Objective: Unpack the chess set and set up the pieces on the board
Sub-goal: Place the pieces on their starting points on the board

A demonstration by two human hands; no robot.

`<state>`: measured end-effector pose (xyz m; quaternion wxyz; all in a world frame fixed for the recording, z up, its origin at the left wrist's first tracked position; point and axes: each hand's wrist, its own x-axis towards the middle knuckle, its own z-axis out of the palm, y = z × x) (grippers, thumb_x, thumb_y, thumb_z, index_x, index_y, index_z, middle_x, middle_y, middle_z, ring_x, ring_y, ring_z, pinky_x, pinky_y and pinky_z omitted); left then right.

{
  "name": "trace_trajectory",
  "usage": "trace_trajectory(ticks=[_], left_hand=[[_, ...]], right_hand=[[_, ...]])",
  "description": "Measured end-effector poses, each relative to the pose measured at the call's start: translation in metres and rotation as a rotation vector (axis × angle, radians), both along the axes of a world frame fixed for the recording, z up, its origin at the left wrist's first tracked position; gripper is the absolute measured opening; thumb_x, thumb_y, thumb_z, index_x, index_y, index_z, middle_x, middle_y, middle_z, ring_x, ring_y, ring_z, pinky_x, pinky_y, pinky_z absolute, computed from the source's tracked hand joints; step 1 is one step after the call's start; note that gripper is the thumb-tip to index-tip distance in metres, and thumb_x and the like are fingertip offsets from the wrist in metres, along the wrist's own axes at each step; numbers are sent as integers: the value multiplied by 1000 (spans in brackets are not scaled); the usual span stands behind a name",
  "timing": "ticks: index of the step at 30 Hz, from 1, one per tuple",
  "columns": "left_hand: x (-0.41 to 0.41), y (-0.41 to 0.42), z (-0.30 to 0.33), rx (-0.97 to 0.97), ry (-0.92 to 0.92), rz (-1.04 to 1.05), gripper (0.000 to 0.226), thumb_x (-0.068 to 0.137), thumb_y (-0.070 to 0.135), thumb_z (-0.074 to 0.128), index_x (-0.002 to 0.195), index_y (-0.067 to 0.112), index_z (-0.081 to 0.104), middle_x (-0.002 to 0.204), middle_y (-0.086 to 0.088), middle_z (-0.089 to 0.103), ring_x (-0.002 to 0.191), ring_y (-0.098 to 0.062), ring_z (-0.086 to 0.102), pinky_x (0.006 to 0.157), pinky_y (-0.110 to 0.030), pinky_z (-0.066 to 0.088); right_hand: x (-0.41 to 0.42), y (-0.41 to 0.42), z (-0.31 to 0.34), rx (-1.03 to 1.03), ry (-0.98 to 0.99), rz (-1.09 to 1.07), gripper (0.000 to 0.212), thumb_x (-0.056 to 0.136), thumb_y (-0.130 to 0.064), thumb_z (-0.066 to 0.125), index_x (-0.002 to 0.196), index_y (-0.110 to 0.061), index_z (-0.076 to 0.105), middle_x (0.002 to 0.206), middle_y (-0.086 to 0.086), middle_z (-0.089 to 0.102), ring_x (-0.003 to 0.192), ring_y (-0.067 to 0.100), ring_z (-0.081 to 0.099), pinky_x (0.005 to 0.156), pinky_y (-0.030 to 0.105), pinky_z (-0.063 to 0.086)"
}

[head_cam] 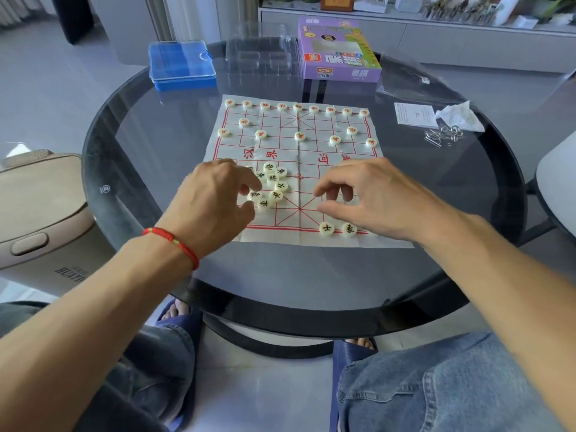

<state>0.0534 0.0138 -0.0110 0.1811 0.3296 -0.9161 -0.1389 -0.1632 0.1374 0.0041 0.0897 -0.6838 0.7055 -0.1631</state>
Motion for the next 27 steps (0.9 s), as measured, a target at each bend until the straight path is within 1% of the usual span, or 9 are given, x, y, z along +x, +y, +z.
trace_trajectory(ticks=[3,5,7,9,13,17,20,24,27], left_hand=[[11,-2,-4,28,-58,54,34,86,15,72,120,19,70,108,-4,69,84,-20,59,81,-39,57],[13,1,-5,36,-87,51,38,86,18,70,124,20,67,111,-4,68,91,-25,62,84,-42,57],[14,3,-6,40,-106,49,41,87,21,69,127,20,64,115,-5,67,96,-26,62,86,-42,56],[16,3,-6,48,-109,46,41,88,22,69,129,21,62,118,-5,65,98,-26,61,88,-42,55],[20,1,-6,62,-117,51,41,89,24,67,129,21,61,123,-5,64,101,-27,61,89,-41,55],[21,3,-3,72,-164,49,40,91,24,66,130,21,59,132,-4,60,107,-28,59,90,-41,55],[21,2,-2,68,-186,36,39,92,23,63,131,21,60,133,-4,60,110,-28,59,90,-39,54],[23,1,-1,58,-223,20,39,91,23,62,130,20,63,132,-4,60,111,-27,59,89,-37,55],[23,1,-2,55,-247,8,41,91,25,64,132,21,63,132,-2,59,111,-25,59,90,-37,55]], right_hand=[[16,-21,-5,-16,53,42,22,95,-37,68,114,-26,72,90,-17,62,75,-5,49,76,30,47],[25,-34,-8,-6,94,60,26,96,-37,67,120,-27,70,94,-14,63,75,0,50,75,31,47],[31,-43,-10,18,118,80,31,97,-38,66,127,-29,66,98,-11,63,83,8,54,77,35,50],[33,-50,-12,51,134,95,33,97,-38,67,129,-32,65,99,-10,60,89,11,55,76,33,48],[35,-53,-10,74,162,116,24,94,-38,71,115,-28,72,95,-12,57,90,10,54,73,28,41],[35,-45,-5,62,167,121,19,92,-42,72,103,-26,72,92,-12,59,81,7,53,71,28,45],[25,-38,4,50,121,55,18,91,-39,73,102,-26,72,89,-15,62,79,2,55,74,27,47],[-11,-36,8,-40,50,-144,11,89,-29,76,98,-23,77,86,-12,69,81,7,64,82,37,57],[-27,-39,2,-74,31,-244,13,89,-27,76,100,-22,78,84,-12,68,78,1,60,79,31,55]])
